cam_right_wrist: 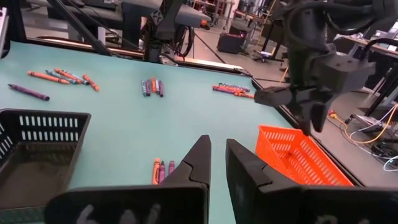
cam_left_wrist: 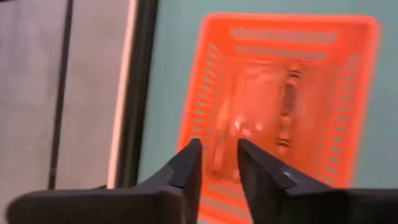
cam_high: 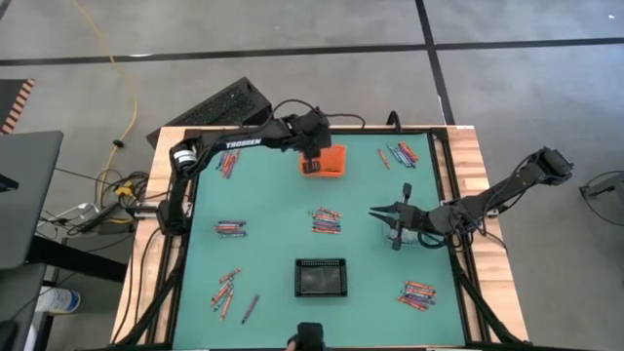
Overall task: Sort crayons
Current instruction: Put the orange crayon into the orange bin
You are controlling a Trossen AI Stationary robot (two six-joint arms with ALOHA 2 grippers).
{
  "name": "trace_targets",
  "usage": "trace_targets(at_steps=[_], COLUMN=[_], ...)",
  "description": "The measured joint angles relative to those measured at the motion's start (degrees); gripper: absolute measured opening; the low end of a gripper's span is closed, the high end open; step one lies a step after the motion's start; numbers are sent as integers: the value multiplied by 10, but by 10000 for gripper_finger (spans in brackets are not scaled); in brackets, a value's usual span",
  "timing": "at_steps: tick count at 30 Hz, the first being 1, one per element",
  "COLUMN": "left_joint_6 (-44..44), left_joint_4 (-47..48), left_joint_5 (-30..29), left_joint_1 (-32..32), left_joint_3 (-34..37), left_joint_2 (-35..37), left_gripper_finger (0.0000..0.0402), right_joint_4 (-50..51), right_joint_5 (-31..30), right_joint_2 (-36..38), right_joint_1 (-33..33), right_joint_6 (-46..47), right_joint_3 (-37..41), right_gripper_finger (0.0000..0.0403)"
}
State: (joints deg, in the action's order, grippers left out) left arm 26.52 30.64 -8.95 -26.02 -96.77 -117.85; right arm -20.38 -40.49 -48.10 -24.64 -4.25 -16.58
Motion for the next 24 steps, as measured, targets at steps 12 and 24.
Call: trace_targets(at_steps=[12, 24], left_joint_6=[-31, -135], left_joint_4=[163, 21], left_joint_5=[43, 204], left_joint_1=[-4, 89], left_joint_3=[0, 279], left_joint_2=[142, 481], left_gripper_finger=[167, 130], right_joint_4=[6, -32], right_joint_5=[0, 60], right_joint_2=[0, -90], right_joint_1=[0, -21], right_joint_6=[45, 99], right_joint_3=[0, -38], right_gripper_finger=[49, 49])
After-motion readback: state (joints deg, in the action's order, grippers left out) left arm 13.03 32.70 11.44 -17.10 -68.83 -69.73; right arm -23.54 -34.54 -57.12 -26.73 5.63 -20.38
